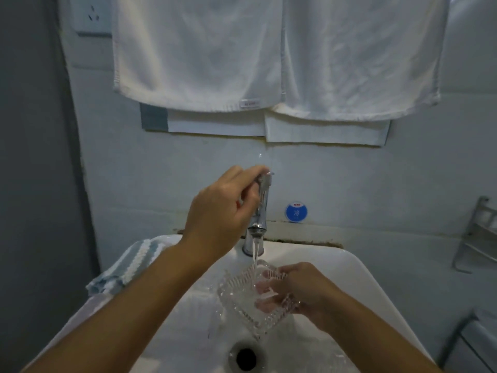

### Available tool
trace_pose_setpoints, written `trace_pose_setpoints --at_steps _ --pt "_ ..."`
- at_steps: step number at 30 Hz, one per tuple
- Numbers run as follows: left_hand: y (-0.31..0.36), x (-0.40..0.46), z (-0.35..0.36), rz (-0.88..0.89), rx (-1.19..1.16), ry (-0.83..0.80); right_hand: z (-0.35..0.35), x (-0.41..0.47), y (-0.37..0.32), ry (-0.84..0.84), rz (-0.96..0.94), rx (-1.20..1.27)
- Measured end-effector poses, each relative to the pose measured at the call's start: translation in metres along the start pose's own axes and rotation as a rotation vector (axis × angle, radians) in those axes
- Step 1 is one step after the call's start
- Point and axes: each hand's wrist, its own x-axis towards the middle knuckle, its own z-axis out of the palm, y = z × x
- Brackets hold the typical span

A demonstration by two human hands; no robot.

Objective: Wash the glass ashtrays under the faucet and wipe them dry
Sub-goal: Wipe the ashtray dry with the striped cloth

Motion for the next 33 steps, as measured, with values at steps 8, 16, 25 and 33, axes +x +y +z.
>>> trace_pose_setpoints --at_steps 8,16,25,33 --pt "0.008 -0.028 -0.013 -0.034 -0.039 0.054 -0.003 -0.004 0.001 0.073 -0.109 -0.065" --pt "-0.015 -0.083 -0.021 -0.332 0.108 -0.120 0.007 -0.009 0.005 0.287 -0.510 -0.707" --pt "-0.048 -0.105 -0.099 -0.989 -0.173 0.060 0.019 -0.021 0.005 0.208 -0.886 -1.196" --pt "-0.089 -0.146 -0.154 -1.458 0.059 -0.500 0.022 -0.013 0.015 0.234 -1.059 -1.209"
